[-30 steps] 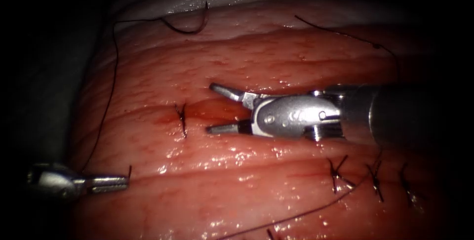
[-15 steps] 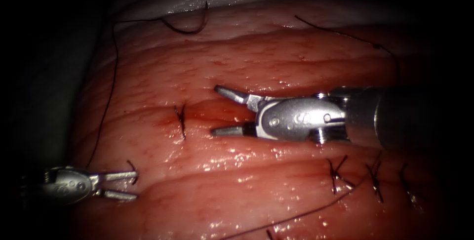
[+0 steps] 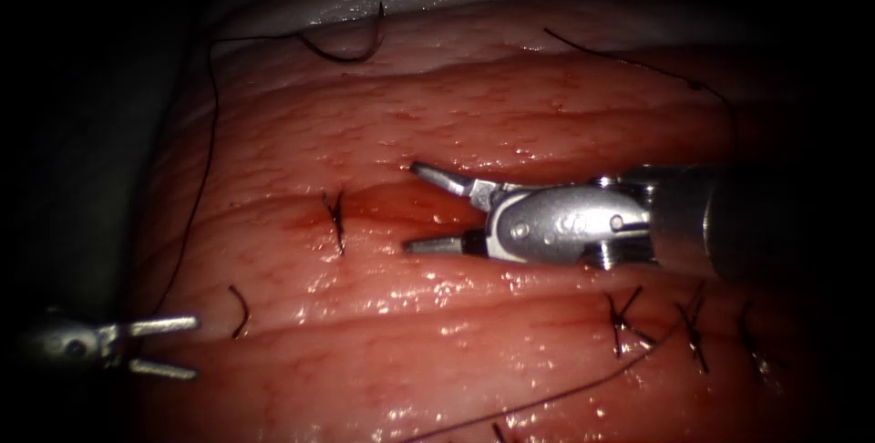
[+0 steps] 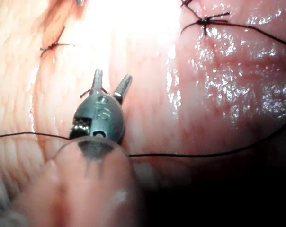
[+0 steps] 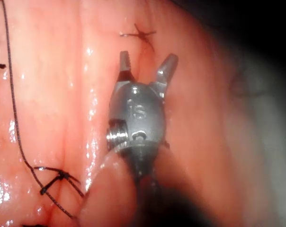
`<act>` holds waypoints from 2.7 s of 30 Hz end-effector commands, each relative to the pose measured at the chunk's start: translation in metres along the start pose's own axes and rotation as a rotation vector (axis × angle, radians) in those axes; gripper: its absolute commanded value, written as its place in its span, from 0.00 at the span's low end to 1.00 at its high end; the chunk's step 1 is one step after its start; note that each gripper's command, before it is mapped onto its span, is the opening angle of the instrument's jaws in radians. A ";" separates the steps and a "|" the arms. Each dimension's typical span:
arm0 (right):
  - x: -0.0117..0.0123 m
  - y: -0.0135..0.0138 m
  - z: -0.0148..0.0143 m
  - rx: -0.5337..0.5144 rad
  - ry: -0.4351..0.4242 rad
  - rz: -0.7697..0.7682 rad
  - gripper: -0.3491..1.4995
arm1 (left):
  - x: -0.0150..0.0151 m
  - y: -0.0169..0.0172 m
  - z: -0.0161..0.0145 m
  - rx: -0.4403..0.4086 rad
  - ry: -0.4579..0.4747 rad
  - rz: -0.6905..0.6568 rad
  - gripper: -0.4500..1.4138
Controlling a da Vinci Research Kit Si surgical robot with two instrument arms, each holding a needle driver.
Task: Wound Closure
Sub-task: Set down the cut tail end with the left hand, then grab the needle near the tip using the left needle driver, then pass the needle over to the right grasper.
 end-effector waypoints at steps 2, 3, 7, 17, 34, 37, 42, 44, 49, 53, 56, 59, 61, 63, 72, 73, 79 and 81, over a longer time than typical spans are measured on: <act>-0.0004 -0.0001 0.0004 -0.001 -0.003 0.001 0.77 | 0.0004 -0.0016 0.0012 0.034 0.036 0.000 0.31; -0.0004 0.0000 0.0002 -0.009 -0.007 0.001 0.77 | 0.0007 -0.0024 0.0015 0.054 0.041 -0.010 0.31; -0.0004 0.0004 -0.0007 -0.015 -0.009 0.028 0.79 | 0.0016 -0.0065 0.0037 0.157 0.017 -0.059 0.34; -0.0005 0.0017 -0.0034 -0.107 -0.105 0.066 0.78 | 0.0008 -0.0175 0.0122 0.530 -0.284 -0.207 0.59; -0.0004 0.0038 -0.0058 -0.231 -0.175 0.117 0.63 | -0.0056 -0.0231 0.0201 0.724 -0.350 -0.221 0.57; -0.0004 0.0037 -0.0056 -0.235 -0.173 0.123 0.61 | -0.0075 -0.0236 0.0206 0.767 -0.394 -0.212 0.52; -0.0004 0.0037 -0.0055 -0.239 -0.171 0.128 0.58 | -0.0106 -0.0241 0.0214 0.778 -0.396 -0.230 0.50; -0.0004 0.0037 -0.0055 -0.239 -0.171 0.129 0.57 | -0.0113 -0.0242 0.0218 0.770 -0.408 -0.235 0.50; -0.0004 0.0037 -0.0054 -0.239 -0.172 0.128 0.57 | -0.0120 -0.0246 0.0227 0.758 -0.404 -0.255 0.48; -0.0005 0.0037 -0.0054 -0.241 -0.172 0.134 0.55 | -0.0121 -0.0249 0.0233 0.762 -0.400 -0.267 0.37; -0.0006 0.0037 -0.0054 -0.241 -0.172 0.134 0.55 | -0.0123 -0.0253 0.0234 0.757 -0.398 -0.266 0.13; -0.0005 0.0037 -0.0054 -0.240 -0.171 0.134 0.55 | -0.0127 -0.0256 0.0227 0.670 -0.364 -0.251 0.00; -0.0005 0.0037 -0.0055 -0.240 -0.171 0.134 0.55 | -0.0128 -0.0255 0.0221 0.615 -0.332 -0.243 0.00; -0.0005 0.0038 -0.0055 -0.240 -0.171 0.140 0.55 | -0.0127 -0.0252 0.0214 0.585 -0.335 -0.206 0.00; -0.0003 0.0073 -0.0061 -0.189 -0.132 0.354 0.64 | -0.0070 -0.0176 0.0210 0.243 -0.148 0.144 0.00; -0.0003 0.0076 -0.0062 -0.175 -0.127 0.380 0.63 | -0.0060 -0.0166 0.0209 0.211 -0.123 0.182 0.00; -0.0012 0.0098 -0.0066 -0.009 -0.127 0.723 0.41 | 0.0007 -0.0117 0.0198 0.079 0.018 0.476 0.00; -0.0015 0.0101 -0.0065 0.008 -0.118 0.784 0.43 | 0.0014 -0.0113 0.0197 0.072 0.029 0.502 0.00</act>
